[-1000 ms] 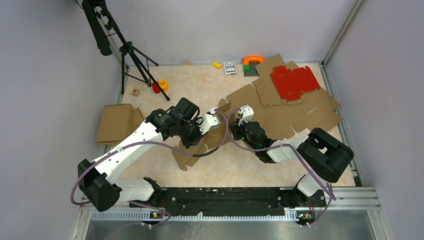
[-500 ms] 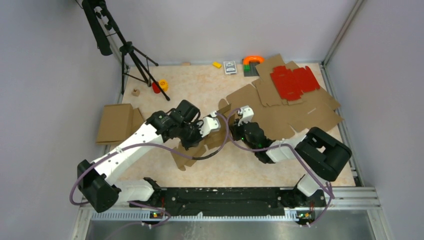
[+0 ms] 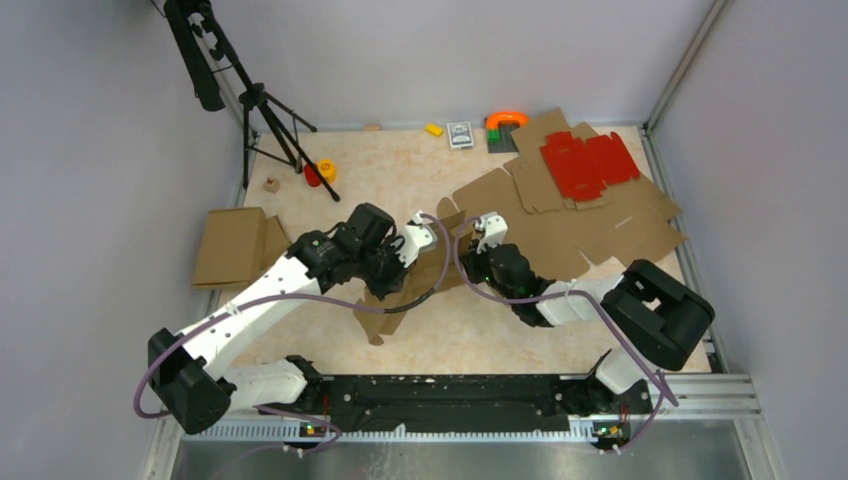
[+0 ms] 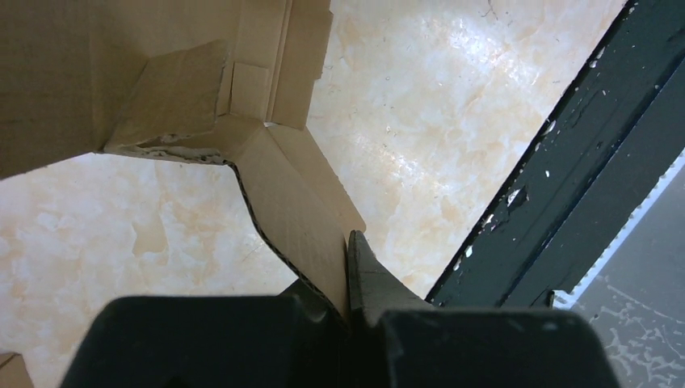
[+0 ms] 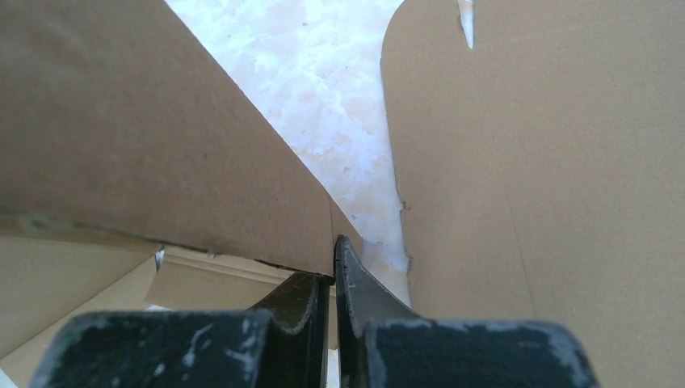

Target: Fold the paper box

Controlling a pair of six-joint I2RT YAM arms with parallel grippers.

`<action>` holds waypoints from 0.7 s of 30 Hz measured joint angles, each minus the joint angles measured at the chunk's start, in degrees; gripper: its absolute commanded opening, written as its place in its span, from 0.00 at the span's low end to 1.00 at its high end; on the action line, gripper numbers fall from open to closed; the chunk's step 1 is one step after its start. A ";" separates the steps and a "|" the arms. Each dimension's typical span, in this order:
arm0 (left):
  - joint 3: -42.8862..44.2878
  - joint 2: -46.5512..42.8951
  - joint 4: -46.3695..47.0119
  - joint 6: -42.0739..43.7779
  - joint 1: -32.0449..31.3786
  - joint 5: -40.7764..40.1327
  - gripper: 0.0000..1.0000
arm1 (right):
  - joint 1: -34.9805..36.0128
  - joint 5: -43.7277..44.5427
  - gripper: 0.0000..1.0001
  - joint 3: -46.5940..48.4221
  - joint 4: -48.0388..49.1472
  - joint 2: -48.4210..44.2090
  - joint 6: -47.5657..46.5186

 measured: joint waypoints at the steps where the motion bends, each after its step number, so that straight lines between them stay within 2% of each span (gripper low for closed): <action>1: -0.02 0.07 0.11 -0.26 0.00 0.13 0.00 | 0.00 0.00 0.00 0.00 -0.44 -0.26 0.00; 11: 0.17 0.61 0.48 -1.46 -0.02 0.09 0.00 | 0.00 -0.09 0.00 0.00 -2.12 -1.20 0.22; 21: -2.27 -1.55 4.39 -9.70 -0.02 -0.28 0.00 | 0.00 -0.52 0.02 0.00 -4.02 -2.32 0.90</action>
